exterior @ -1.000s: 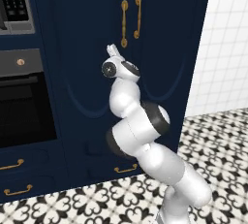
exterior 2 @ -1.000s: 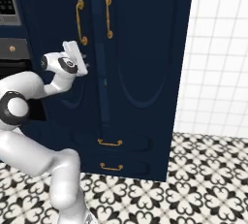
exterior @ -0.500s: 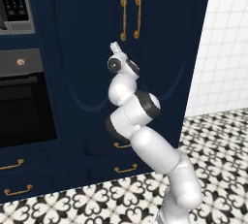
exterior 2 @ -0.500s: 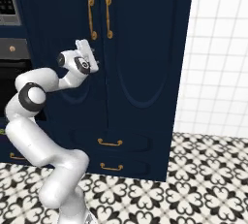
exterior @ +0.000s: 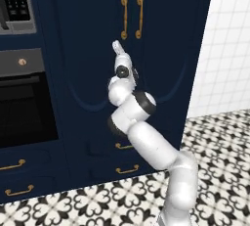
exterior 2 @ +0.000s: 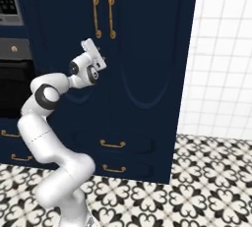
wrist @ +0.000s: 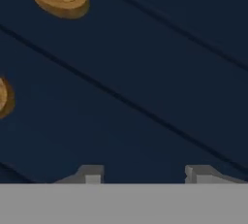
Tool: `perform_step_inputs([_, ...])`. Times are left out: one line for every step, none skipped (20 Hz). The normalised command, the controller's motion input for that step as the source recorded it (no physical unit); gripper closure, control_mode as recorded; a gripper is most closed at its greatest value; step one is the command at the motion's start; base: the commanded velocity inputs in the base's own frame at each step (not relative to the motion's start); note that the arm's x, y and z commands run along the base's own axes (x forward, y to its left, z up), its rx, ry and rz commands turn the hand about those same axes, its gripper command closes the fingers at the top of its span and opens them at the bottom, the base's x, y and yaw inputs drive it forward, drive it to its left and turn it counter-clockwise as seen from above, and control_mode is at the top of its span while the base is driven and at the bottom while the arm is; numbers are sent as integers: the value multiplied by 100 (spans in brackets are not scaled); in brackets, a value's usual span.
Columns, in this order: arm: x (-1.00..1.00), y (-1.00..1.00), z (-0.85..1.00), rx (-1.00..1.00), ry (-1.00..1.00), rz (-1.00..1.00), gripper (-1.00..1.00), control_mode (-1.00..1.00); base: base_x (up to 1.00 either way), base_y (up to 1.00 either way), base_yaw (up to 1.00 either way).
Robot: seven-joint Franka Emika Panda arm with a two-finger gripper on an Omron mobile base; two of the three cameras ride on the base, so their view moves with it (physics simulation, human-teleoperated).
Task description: Pick the cereal and place it on the digital scale for weighing, and close the cabinet.
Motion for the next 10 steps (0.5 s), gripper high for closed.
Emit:
perform_step_inputs([60, -16, -31, 0, 0, 2, -100, -100, 0, 0, 0])
perform_step_inputs([52, -17, -32, 0, 0, 1, -100, -100, 0, 0, 0])
perform_step_inputs([34, -19, -32, 0, 0, 0, -100, -100, 0, 0, 0])
perform_step_inputs([8, -29, -33, 0, 0, 0, -100, -100, 0, 0, 0])
perform_step_inputs([0, -30, -34, 0, 0, 0, -100, -100, 0, 0, 0])
perform_step_inputs([0, -29, -32, 1, 0, 0, -100, -100, 0, 0, 0])
perform_step_inputs([-1, -26, -23, 2, 0, 0, -100, -100, 0, 0, 0])
perform_step_inputs([-11, -16, -5, 3, 3, 0, -100, -100, 0, 0, 0])
perform_step_inputs([-5, -3, 0, 1, 7, 0, -100, -100, 0, 0, 0])
perform_step_inputs([0, -3, 0, 1, 7, 0, -100, -100, 0, 0, 0])
